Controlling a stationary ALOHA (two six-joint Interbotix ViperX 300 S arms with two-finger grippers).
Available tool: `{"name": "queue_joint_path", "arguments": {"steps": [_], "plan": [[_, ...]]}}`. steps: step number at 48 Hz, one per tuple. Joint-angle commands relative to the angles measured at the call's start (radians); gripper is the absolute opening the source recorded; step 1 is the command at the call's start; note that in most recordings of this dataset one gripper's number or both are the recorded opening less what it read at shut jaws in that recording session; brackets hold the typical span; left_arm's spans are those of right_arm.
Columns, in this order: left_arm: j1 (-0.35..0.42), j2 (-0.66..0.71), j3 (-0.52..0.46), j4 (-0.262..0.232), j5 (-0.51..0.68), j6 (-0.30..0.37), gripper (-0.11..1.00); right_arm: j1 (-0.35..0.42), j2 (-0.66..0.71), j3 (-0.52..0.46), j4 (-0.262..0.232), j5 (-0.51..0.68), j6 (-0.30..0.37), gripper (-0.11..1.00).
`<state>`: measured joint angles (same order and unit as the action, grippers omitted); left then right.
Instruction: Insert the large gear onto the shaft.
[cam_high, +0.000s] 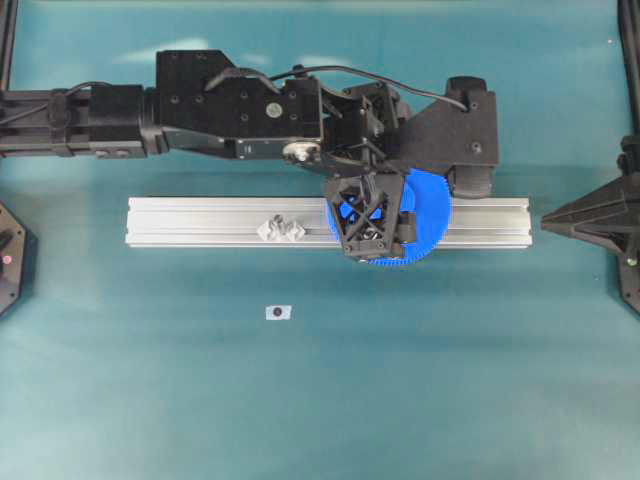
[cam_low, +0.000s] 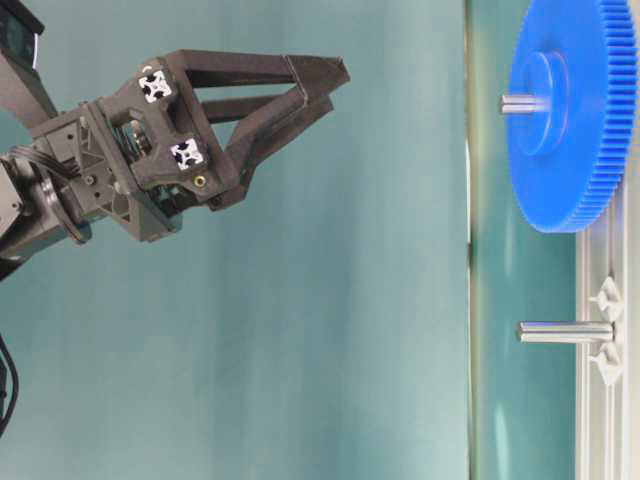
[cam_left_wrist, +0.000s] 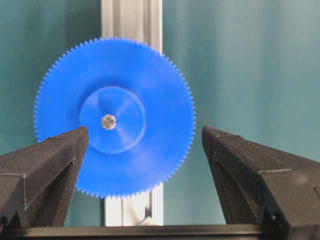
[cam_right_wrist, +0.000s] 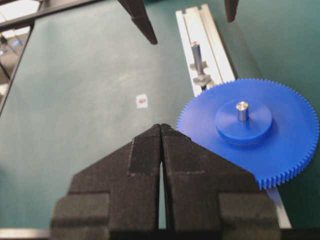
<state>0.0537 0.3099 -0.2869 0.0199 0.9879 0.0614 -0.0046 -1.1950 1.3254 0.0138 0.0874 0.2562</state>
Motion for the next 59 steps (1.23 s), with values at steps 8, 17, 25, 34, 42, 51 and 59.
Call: {"name": "queue_joint_path", "arguments": {"steps": [8, 17, 25, 34, 42, 51, 59], "plan": [[-0.005, -0.026, -0.011, 0.002, -0.002, -0.003, 0.89, -0.002, 0.009, -0.008, 0.000, -0.005, 0.011, 0.01], [-0.003, -0.026, -0.011, 0.002, 0.000, 0.000, 0.89, -0.002, 0.008, -0.006, 0.000, 0.003, 0.011, 0.01], [-0.003, -0.023, -0.011, 0.002, 0.000, 0.002, 0.89, -0.002, 0.008, -0.006, 0.000, 0.008, 0.011, 0.01], [-0.005, -0.020, -0.011, 0.002, 0.000, 0.000, 0.89, -0.002, 0.006, -0.006, -0.002, 0.008, 0.011, 0.01], [-0.005, -0.018, -0.014, 0.002, 0.000, 0.000, 0.89, -0.002, 0.006, -0.006, -0.003, 0.006, 0.011, 0.01], [-0.003, -0.018, -0.012, 0.002, 0.000, 0.000, 0.89, -0.002, 0.006, -0.006, -0.003, 0.008, 0.011, 0.01], [-0.005, -0.018, -0.014, 0.002, 0.000, 0.002, 0.89, -0.002, 0.006, -0.006, -0.003, 0.008, 0.011, 0.01]]}}
